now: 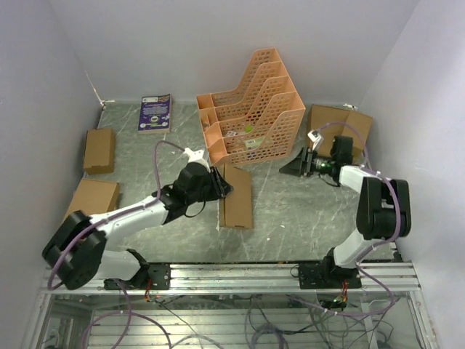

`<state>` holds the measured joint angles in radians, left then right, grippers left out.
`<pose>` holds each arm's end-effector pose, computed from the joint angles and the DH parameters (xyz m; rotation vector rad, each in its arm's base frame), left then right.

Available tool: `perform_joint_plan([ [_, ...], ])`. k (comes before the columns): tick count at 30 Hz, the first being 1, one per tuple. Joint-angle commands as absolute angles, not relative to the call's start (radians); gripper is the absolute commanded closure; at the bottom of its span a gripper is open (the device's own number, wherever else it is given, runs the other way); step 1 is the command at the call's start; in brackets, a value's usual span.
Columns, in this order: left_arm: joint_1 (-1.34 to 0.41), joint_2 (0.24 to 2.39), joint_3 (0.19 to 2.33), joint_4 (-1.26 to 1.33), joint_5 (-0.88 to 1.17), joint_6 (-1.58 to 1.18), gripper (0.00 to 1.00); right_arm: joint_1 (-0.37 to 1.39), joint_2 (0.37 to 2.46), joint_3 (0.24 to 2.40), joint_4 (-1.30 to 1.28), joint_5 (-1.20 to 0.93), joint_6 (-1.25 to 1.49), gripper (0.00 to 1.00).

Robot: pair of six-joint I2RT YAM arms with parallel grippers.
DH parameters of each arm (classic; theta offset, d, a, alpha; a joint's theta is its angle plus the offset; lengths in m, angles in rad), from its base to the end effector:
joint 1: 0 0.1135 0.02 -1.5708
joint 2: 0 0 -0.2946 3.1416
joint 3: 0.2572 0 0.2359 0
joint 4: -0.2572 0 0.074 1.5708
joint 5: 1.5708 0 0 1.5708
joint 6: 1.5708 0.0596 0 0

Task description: Fold the paper box

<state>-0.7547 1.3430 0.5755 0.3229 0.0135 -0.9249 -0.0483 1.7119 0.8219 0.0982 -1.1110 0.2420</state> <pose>0.2034 -0.1924 0.2278 -0.1767 2.1810 -1.0382 0.3244 0.0378 0.1942 -0.2271 2.1696 1.3899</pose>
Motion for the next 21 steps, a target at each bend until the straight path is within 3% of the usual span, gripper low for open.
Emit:
perform_joint_plan([
  [1,-0.758,1.222,0.806,-0.391,-0.183,-0.598,0.69,-0.106,1.586,0.868,-0.017,-1.115,0.079,0.34],
  [4,-0.758,1.224,1.021,-0.718,-0.363,-0.485,0.69,-0.125,1.545,0.859,0.0,-1.118,0.09,0.34],
  [9,-0.753,1.359,1.236,-0.998,-0.567,-0.384,0.7,-0.134,1.523,0.854,0.016,-1.133,0.112,0.34],
  [17,-0.663,1.633,1.413,-1.068,-0.908,-0.247,0.73,-0.148,1.511,0.856,0.009,-1.145,0.11,0.34],
  [21,-0.647,1.75,1.462,-1.002,-0.972,-0.187,0.76,-0.155,1.507,0.856,0.009,-1.152,0.11,0.34],
])
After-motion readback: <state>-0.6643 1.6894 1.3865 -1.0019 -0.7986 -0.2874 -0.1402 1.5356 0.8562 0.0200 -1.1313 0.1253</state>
